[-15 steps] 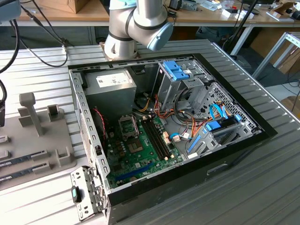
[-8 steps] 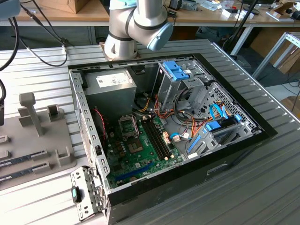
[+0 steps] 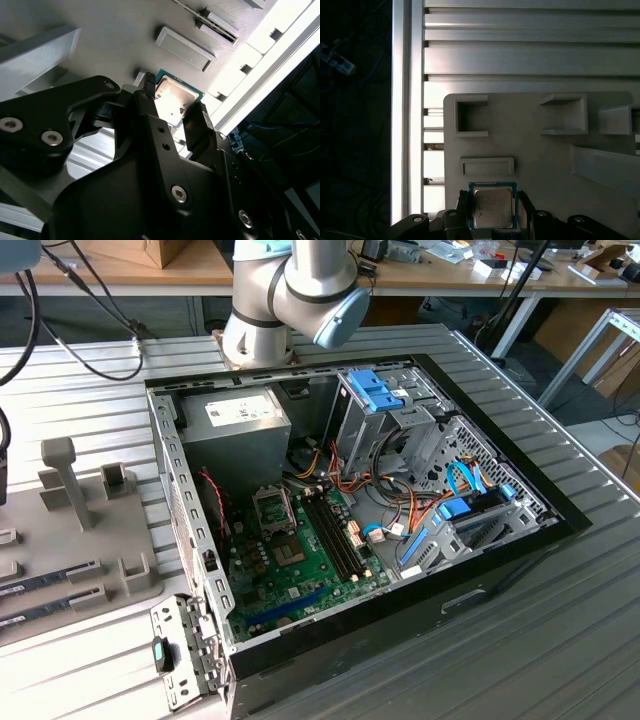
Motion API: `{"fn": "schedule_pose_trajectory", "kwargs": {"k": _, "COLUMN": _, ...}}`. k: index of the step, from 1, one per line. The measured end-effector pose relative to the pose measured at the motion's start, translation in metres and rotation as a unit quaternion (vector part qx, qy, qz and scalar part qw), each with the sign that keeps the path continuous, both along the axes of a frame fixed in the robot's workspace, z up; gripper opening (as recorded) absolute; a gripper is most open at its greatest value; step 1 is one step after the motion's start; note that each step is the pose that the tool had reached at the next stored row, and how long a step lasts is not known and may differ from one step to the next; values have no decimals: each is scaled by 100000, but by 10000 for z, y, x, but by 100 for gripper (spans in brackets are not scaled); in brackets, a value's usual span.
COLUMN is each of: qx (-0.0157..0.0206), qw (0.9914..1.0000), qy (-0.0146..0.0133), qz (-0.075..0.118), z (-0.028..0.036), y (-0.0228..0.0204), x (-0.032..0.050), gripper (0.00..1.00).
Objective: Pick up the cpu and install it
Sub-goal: 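Pick up the cpu and move it towards the insertion slot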
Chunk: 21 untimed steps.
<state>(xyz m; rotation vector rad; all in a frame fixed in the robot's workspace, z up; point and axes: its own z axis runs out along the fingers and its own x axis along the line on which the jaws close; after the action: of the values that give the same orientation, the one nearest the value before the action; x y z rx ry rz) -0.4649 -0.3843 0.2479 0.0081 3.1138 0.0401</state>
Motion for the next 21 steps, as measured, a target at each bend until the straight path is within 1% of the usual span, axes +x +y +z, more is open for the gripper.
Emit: {"fn": "schedule_pose_trajectory", "kwargs": {"k": 21, "qx": 245, "qw": 100000, "qy": -3, "qz": 1, "z": 109, "y": 0, "x": 0, "gripper": 47}}
